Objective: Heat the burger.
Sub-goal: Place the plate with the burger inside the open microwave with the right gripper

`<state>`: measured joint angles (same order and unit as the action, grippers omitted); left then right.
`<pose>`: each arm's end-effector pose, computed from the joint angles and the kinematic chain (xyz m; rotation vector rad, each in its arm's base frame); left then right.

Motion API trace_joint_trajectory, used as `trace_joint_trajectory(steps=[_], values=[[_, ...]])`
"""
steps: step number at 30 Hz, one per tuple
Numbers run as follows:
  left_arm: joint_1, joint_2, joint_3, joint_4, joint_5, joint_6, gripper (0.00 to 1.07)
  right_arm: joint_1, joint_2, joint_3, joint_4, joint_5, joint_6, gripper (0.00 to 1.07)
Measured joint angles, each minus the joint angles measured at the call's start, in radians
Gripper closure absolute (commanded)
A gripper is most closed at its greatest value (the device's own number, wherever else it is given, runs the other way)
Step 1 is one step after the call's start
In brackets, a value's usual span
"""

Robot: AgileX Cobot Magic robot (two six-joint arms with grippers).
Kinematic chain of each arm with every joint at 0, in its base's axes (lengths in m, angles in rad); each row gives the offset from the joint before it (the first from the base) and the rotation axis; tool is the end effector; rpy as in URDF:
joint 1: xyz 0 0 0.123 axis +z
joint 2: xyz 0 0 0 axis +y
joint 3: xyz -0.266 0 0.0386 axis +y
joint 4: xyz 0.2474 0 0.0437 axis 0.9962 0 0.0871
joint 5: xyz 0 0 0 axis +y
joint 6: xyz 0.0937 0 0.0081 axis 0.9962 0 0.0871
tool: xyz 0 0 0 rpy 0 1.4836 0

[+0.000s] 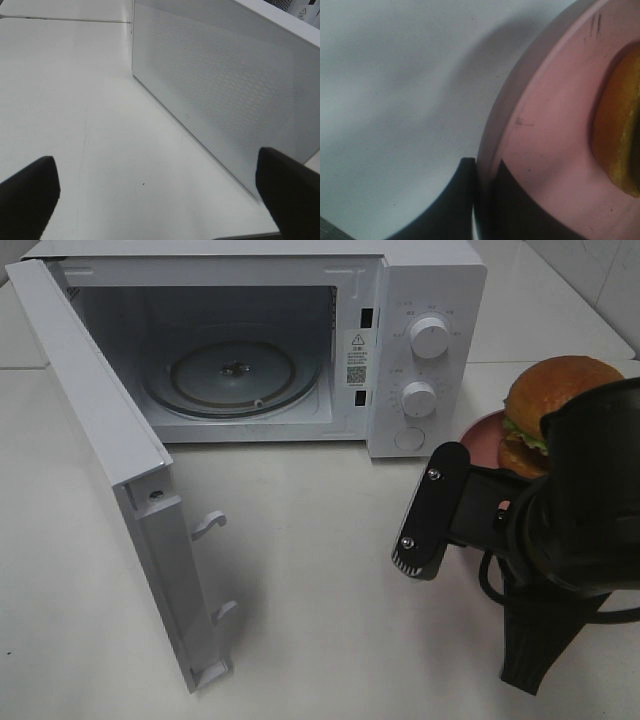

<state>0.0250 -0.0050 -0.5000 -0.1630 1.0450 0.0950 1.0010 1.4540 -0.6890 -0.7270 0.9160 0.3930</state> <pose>0.0134 -0.0129 0.2779 0.0770 2.0136 -0.1181 0.1635 0.1632 0.1726 -1.3897 2.3453 -0.6281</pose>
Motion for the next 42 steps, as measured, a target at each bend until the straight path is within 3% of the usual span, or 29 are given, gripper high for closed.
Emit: trace_joint_trajectory(steps=[30, 42], values=[[0.000, 0.000, 0.000, 0.000, 0.000, 0.000, 0.07, 0.013, 0.000, 0.006, -0.053, -0.368, -0.493, 1.07], [0.000, 0.000, 0.000, 0.000, 0.000, 0.000, 0.07, 0.013, 0.000, 0.006, -0.053, -0.411, -0.563, 1.07]])
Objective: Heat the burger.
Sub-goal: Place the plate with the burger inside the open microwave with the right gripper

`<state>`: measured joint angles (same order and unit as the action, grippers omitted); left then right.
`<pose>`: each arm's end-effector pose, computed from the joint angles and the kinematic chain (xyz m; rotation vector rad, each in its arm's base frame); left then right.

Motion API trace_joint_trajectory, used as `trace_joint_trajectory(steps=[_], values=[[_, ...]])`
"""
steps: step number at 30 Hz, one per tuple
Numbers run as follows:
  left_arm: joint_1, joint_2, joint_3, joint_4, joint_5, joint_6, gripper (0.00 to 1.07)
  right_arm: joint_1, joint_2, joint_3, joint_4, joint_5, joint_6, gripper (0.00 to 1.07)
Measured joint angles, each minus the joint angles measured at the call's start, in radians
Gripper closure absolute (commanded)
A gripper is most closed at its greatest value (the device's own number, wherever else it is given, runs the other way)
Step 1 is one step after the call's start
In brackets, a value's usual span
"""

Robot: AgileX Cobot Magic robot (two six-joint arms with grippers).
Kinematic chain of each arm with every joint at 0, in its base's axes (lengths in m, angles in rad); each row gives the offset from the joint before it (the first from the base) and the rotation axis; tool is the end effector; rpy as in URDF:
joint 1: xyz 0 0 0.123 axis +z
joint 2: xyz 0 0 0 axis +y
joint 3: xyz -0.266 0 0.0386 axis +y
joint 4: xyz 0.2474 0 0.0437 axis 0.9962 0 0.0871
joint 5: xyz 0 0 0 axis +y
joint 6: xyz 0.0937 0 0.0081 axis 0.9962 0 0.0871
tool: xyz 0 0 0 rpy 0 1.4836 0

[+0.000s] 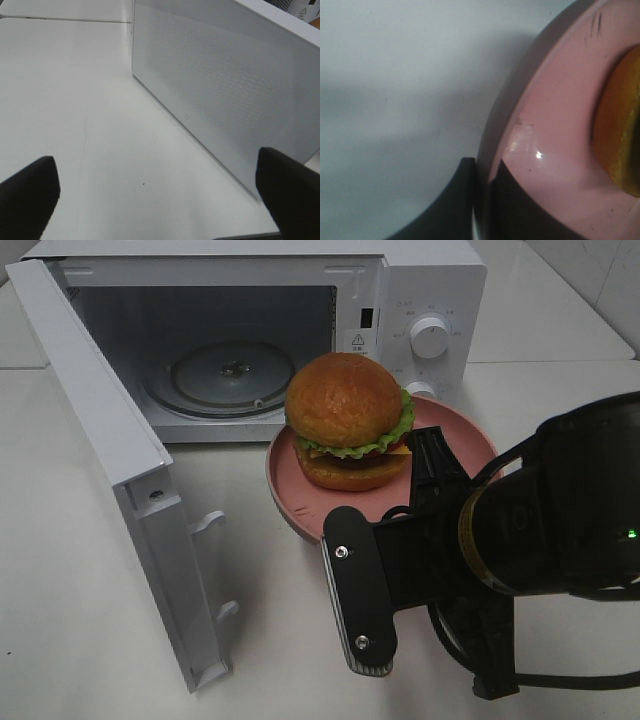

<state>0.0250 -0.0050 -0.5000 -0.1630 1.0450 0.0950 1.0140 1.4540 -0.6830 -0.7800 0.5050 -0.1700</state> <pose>0.0134 -0.0129 0.2779 0.0770 2.0136 -0.1181 0.1638 0.2025 0.1735 -2.0284 1.6001 -0.4076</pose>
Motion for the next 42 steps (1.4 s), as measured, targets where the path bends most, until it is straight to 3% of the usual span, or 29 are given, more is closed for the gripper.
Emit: trace_joint_trajectory(steps=[8, 17, 23, 35, 42], values=[[0.000, 0.000, 0.000, 0.000, 0.000, 0.000, 0.07, -0.017, 0.001, 0.000, 0.000, -0.034, -0.096, 1.07], [0.000, 0.000, 0.000, 0.000, 0.000, 0.000, 0.07, -0.129, 0.004, 0.000, 0.097, -0.147, -0.417, 1.07], [0.000, 0.000, 0.000, 0.000, 0.000, 0.000, 0.07, -0.207, 0.004, 0.000, 0.286, -0.207, -0.736, 1.07], [0.000, 0.000, 0.000, 0.000, 0.000, 0.000, 0.07, -0.354, 0.004, -0.008, 0.813, -0.235, -1.450, 1.07], [0.000, 0.000, 0.000, 0.000, 0.000, 0.000, 0.07, -0.369, 0.004, -0.011, 0.873, -0.253, -1.533, 1.07]])
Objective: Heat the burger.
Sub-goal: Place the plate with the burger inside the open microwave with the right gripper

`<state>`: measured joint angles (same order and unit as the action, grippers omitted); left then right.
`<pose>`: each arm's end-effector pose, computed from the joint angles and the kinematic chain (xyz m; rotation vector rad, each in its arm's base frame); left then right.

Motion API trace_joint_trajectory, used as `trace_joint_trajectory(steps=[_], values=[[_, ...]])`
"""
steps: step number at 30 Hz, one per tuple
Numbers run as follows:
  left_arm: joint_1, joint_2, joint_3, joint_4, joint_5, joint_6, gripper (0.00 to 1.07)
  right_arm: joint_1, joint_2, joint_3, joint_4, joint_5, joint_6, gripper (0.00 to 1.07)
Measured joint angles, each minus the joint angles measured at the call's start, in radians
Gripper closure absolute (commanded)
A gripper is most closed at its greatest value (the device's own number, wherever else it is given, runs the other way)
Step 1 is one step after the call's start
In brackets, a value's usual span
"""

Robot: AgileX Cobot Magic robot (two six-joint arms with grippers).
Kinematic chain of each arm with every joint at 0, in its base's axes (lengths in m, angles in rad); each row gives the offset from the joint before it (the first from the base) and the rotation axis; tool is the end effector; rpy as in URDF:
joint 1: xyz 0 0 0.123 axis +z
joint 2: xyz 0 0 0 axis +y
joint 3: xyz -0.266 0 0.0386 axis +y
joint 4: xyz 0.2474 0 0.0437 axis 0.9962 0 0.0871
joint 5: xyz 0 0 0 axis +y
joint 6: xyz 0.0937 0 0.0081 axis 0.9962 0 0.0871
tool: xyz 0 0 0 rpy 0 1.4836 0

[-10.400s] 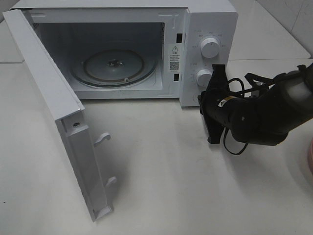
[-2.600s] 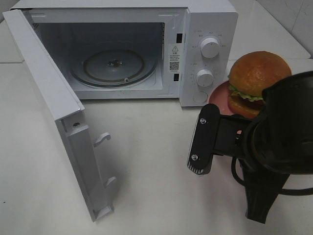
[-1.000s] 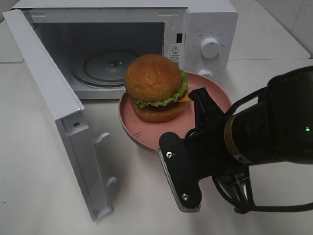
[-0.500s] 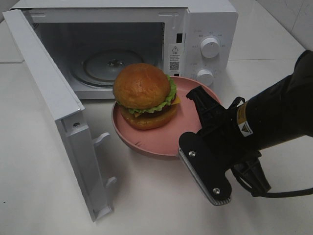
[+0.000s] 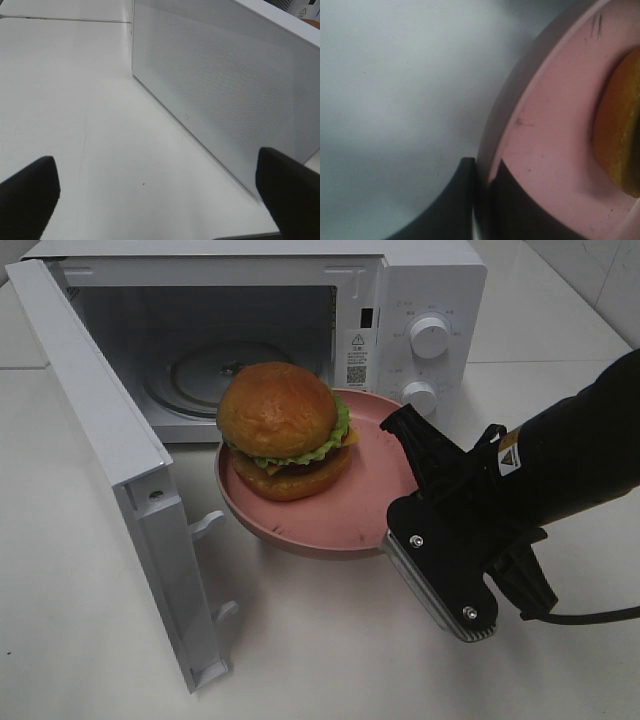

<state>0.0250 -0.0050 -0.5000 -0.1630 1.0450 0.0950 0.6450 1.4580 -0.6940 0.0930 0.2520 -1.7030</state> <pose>0.0134 -0.0129 0.2779 0.0770 2.0136 -0.1181 0.2173 0.1662 0.1768 -2.2980 1.0762 -0.3673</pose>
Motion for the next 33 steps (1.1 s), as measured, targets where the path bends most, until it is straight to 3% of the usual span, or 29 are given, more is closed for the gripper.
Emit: trace_joint_trajectory(steps=[13, 33], values=[[0.000, 0.000, 0.000, 0.000, 0.000, 0.000, 0.07, 0.000, 0.059, -0.019, 0.000, -0.026, -0.001, 1.07], [0.000, 0.000, 0.000, 0.000, 0.000, 0.000, 0.07, 0.000, 0.281, -0.281, 0.007, -0.016, 0.007, 1.07]])
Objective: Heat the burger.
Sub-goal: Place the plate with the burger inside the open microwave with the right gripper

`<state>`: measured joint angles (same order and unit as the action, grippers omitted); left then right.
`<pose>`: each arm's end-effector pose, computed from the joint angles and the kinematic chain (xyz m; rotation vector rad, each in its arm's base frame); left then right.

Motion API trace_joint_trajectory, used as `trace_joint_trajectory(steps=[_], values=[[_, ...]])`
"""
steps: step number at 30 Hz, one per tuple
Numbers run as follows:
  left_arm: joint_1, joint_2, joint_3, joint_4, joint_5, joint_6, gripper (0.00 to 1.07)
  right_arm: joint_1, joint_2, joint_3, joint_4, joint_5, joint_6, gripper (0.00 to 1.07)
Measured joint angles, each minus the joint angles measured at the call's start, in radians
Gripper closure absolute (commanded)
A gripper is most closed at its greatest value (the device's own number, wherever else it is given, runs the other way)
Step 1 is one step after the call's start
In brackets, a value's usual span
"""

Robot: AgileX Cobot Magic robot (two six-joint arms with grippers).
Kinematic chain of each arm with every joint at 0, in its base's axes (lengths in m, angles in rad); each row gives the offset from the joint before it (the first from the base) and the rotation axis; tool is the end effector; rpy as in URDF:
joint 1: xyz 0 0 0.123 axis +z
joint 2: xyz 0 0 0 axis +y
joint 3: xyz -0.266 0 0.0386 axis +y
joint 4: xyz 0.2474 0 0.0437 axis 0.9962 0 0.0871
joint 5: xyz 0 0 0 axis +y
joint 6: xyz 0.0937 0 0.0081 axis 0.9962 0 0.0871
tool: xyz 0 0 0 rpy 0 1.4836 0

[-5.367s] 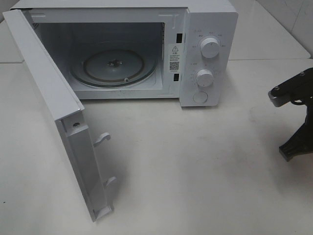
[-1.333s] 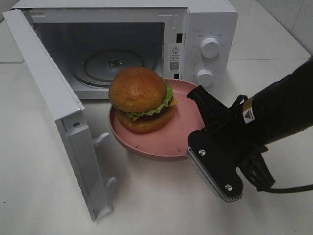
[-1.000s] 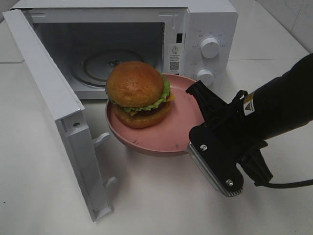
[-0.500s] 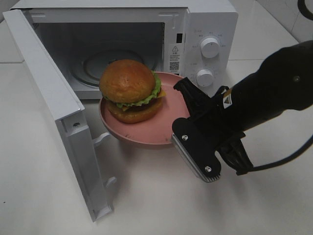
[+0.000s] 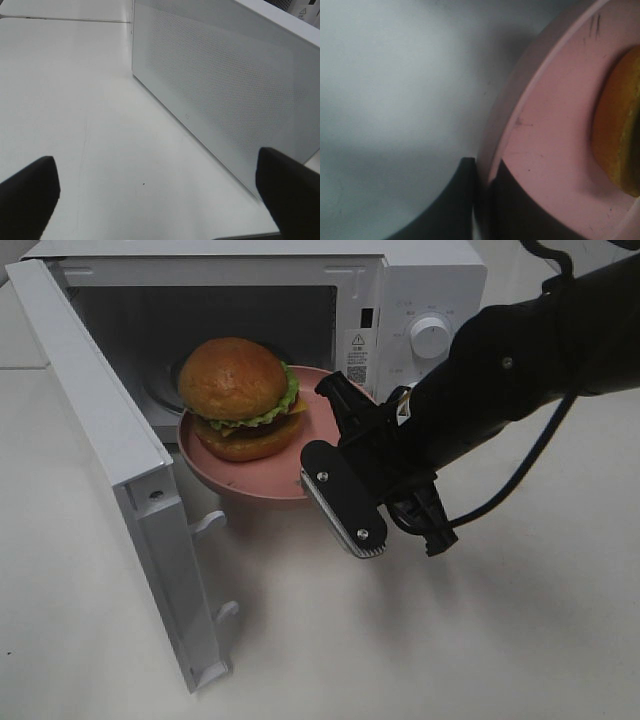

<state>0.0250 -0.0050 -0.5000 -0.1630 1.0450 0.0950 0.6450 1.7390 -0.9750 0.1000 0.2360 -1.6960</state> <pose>0.0134 -0.0129 0.2779 0.0770 2.0136 -0.1181 0.2775 0.2116 0.1648 -2.2754 1.0849 -0.3696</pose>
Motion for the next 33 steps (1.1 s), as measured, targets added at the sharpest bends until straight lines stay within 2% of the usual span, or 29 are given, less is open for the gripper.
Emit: trace_joint_trajectory(steps=[18, 33], values=[[0.000, 0.000, 0.000, 0.000, 0.000, 0.000, 0.07, 0.000, 0.182, -0.269, -0.078, 0.084, 0.122, 1.07], [0.000, 0.000, 0.000, 0.000, 0.000, 0.000, 0.07, 0.000, 0.291, -0.445, -0.118, 0.157, 0.160, 1.07]])
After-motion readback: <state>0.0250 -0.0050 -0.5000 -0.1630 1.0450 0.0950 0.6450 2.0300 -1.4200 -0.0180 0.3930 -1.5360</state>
